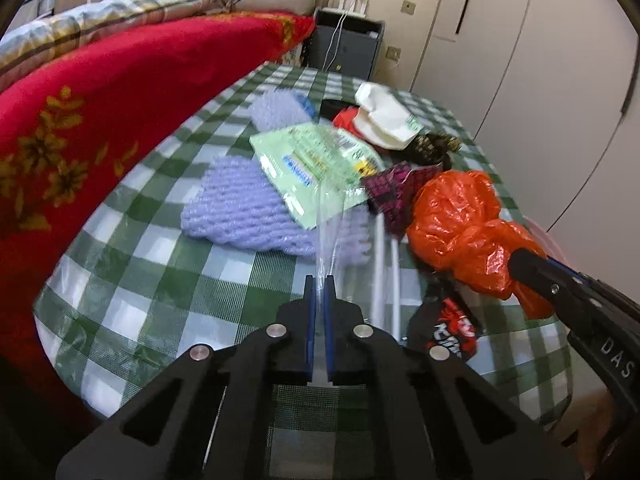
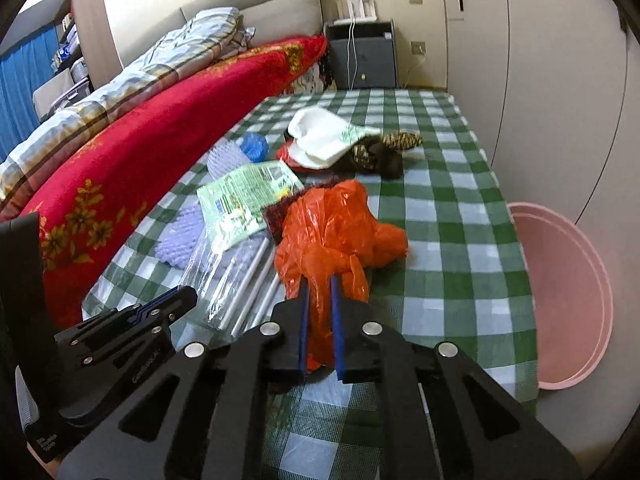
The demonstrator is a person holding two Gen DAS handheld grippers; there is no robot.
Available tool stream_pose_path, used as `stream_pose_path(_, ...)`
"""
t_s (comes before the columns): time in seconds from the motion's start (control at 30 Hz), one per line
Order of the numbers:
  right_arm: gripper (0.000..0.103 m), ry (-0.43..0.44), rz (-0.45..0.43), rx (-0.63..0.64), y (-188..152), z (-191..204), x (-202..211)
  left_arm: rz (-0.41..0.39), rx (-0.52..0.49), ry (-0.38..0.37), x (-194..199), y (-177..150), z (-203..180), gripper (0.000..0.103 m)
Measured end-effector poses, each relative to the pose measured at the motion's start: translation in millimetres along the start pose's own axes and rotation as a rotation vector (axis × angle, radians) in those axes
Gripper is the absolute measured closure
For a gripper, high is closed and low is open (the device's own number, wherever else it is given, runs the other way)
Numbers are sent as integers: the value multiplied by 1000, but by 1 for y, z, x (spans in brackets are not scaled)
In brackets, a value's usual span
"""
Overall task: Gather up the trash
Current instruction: 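Grasp the orange plastic bag with the right tool while the left tool grasps the clear straws, then carry both items over the pink bucket and open both tools to drop them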
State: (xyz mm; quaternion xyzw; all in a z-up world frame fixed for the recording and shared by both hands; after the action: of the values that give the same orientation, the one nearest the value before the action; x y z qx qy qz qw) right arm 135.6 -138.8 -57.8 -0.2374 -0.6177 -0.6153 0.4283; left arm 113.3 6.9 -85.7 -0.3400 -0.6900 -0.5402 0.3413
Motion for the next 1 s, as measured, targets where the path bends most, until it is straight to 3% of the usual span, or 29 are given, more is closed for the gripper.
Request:
stream_pose_path(0.5,94,-110,-157,-14,-14,-10,82,-124,-23,-50,58,1,-9,99)
stream_pose_path(0.77,94,-189,-231,-78,-22,-37,141,-136,-67,-73,88,3,-22,99)
stream_pose_path(1.0,93,-248,-244,-146,-25,-75,177,-121,-122,-143,107,10,-45,99)
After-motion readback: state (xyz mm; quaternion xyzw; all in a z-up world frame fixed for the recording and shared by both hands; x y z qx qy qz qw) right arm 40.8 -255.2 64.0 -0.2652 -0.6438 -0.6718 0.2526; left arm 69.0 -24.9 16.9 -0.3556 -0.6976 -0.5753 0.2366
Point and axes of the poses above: each gripper's, at about its wrist camera, not at the fingertips, and x roughly against the way its jaws point, z to its left, y to its top, the point moved 3 cm from there along -x, roughly the way its jaws point, and after that the axes turned 12 degrees about z, right-handed, at the moved point
